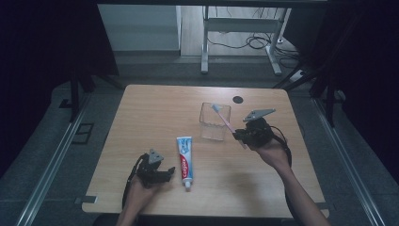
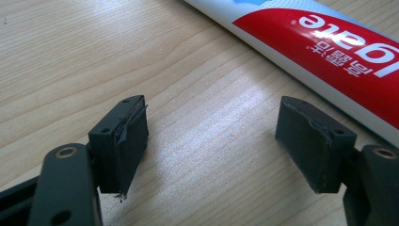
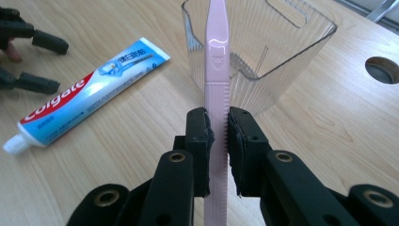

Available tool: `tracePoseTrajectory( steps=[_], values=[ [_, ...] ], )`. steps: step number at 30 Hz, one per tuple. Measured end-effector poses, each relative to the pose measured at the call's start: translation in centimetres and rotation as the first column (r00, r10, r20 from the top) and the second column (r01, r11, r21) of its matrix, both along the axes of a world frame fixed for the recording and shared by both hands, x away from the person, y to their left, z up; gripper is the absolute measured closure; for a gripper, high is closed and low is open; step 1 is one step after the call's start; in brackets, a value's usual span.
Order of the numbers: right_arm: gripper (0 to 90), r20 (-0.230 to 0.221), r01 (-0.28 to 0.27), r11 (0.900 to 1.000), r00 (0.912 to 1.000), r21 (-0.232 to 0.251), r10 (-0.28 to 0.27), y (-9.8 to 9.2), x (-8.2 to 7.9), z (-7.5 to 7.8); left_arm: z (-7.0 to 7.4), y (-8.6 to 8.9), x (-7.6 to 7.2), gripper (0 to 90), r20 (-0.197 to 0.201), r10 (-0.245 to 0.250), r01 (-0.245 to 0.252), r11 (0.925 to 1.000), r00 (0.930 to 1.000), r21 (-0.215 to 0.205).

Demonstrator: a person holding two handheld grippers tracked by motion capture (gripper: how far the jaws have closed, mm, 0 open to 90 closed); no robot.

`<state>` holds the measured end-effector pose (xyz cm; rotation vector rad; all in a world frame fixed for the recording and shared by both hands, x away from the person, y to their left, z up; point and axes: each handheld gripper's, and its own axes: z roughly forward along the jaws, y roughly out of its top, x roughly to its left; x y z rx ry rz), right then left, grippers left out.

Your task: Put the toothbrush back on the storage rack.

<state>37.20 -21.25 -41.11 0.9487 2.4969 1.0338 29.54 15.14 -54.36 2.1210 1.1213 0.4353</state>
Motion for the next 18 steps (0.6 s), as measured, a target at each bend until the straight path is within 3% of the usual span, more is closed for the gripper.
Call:
tracePoseTrajectory(
  steps=[18],
  values=[
    [78.6, 0.043, 0.021, 0.999, 0.9988, 0.048, -0.023, 2.4, 2.4, 1.0, 0.0, 0.0, 0.0, 21.9, -0.008, -0.016, 0.016, 0.9998, 0.9998, 0.009]
  ],
)
